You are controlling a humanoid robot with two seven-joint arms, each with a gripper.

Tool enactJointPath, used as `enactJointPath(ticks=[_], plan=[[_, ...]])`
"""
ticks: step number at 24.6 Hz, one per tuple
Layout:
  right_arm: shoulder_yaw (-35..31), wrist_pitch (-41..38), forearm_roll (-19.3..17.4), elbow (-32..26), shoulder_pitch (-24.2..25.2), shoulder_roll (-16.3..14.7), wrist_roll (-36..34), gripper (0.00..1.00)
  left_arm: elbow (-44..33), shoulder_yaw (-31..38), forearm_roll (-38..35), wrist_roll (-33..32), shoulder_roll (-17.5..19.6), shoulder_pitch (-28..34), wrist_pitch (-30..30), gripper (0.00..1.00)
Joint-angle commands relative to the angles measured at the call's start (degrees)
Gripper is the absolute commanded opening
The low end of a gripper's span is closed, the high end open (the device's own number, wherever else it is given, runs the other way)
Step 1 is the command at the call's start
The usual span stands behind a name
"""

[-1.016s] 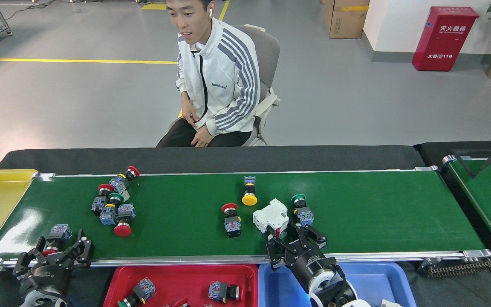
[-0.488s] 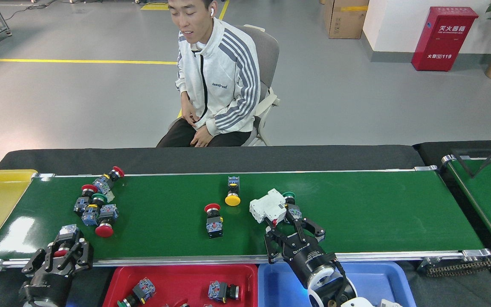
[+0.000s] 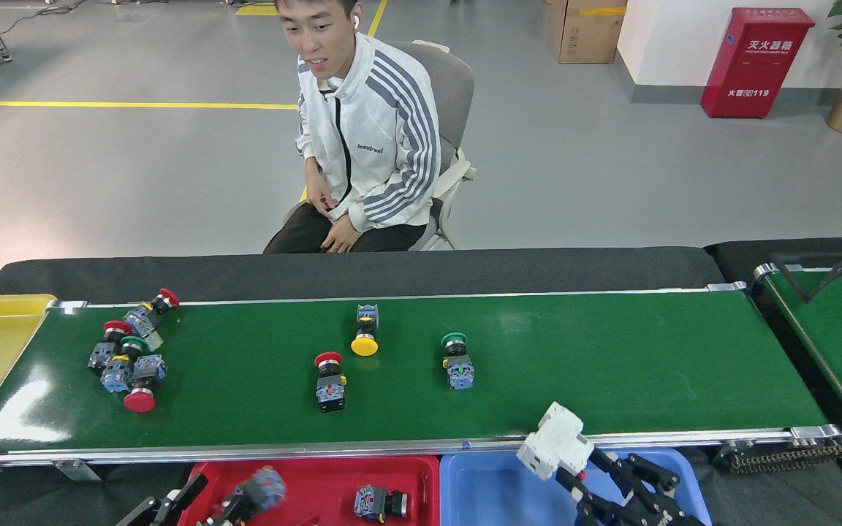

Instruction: Pick switch part from conveyor to tray

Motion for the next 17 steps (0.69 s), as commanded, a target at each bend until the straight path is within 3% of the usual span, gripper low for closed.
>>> enactJointPath(ticks=[1, 5, 8, 10, 11, 14, 17], plan=[[-0.6, -2.7, -0.44, -2.35, 1.31, 0.26, -0.57, 1.0, -0.66, 1.24, 0.2, 0.19, 0.01, -0.05, 1.24, 1.0], [-3.76, -2.7, -0.44, -2.7, 2.02, 1.58, -0.31, 1.0, 2.06, 5.28, 0.02, -0.08, 0.1, -0.93, 13.81, 1.0], [-10.18, 0.29, -0.35, -2.7, 2.11, 7.12, -0.13, 1.0, 4.7, 6.51, 0.02, -0.08, 1.42, -1.63, 18.47, 1.0], [-13.43, 9.87, 0.79, -3.23, 2.19, 12.13, 0.66, 0.99, 5.23, 7.3, 0.02, -0.08, 2.3, -1.81, 18.47, 1.0], [-13.78, 16.53, 1.84, -3.75, 2.19, 13.18, 1.01, 0.99, 5.4, 7.48, 0.02, -0.08, 2.3, -1.98, 18.47, 1.0], [-13.7, 33.25, 2.99, -4.28, 2.11, 13.01, 1.1, 0.98, 5.93, 7.48, 0.02, -0.08, 3.09, -3.56, 18.29, 1.0], [-13.7, 39.05, 3.6, -4.37, 2.11, 12.92, 1.19, 0.98, 12.0, 6.86, -0.15, -0.08, 6.69, -9.36, 18.12, 1.0]])
